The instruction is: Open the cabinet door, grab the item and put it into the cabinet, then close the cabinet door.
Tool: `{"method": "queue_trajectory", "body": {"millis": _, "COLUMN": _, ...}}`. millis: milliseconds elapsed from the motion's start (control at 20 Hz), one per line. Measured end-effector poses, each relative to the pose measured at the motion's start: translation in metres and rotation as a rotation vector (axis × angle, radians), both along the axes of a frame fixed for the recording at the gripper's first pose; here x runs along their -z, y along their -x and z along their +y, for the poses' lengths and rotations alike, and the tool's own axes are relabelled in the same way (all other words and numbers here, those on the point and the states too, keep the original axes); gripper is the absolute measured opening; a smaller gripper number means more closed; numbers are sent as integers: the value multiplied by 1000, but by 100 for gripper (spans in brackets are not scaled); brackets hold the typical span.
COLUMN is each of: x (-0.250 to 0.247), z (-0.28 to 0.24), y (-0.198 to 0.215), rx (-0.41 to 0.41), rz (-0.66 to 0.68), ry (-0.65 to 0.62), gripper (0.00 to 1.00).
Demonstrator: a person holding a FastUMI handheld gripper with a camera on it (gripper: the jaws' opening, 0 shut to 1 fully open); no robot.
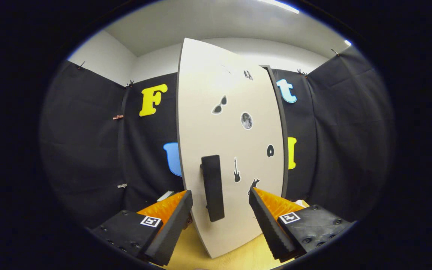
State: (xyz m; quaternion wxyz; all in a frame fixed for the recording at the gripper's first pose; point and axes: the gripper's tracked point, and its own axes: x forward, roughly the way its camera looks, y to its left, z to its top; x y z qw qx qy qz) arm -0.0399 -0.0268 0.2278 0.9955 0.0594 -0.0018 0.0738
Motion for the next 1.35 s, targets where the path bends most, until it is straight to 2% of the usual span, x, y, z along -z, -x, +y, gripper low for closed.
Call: {"method": "queue_trajectory", "body": {"millis": 1350, "x": -1, "z": -7, "y": 12, "rx": 54, "rz": -2, "ry": 59, "gripper": 98}}
